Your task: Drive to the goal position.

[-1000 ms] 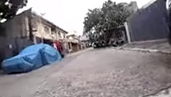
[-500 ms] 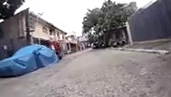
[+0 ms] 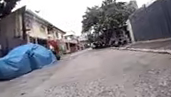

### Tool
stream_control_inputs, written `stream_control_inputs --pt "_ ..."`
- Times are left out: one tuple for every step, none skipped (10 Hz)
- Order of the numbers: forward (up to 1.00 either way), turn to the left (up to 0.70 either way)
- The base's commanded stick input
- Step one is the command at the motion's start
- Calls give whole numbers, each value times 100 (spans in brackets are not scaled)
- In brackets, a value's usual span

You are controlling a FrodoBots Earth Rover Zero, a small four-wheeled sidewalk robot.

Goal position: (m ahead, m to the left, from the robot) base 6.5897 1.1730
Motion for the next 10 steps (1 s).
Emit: stream_control_inputs --pt "100 0" --pt "100 0" --pt "100 0" --pt "100 0" --pt "100 0" --pt "100 0" --pt "100 0" --pt "100 0" --pt "100 0" --pt "100 0"
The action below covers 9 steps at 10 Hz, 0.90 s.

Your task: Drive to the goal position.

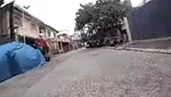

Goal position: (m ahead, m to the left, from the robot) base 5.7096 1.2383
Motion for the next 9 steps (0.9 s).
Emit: stream_control_inputs --pt "100 0" --pt "100 0" --pt "100 0" --pt "100 0" --pt "100 0" --pt "100 0" --pt "100 0" --pt "100 0" --pt "100 0"
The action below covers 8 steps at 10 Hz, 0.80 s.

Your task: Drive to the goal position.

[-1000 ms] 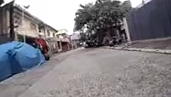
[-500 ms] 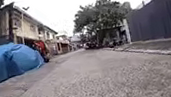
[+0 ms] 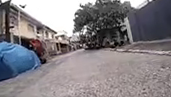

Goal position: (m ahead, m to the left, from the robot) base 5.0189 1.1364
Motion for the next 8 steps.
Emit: stream_control_inputs --pt "100 0" --pt "100 0" --pt "100 0" --pt "100 0" --pt "100 0" --pt "100 0" --pt "100 0" --pt "100 0"
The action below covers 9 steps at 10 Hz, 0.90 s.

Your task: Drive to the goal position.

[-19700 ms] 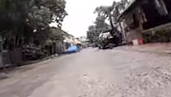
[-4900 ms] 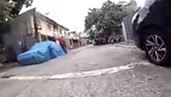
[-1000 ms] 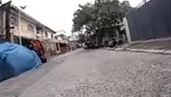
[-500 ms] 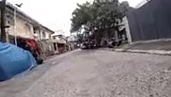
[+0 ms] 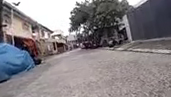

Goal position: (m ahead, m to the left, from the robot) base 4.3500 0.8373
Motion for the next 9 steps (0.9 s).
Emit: stream_control_inputs --pt "100 0" --pt "100 0" --pt "100 0" --pt "100 0" --pt "100 0" --pt "100 0" --pt "100 0" --pt "100 0" --pt "100 0"
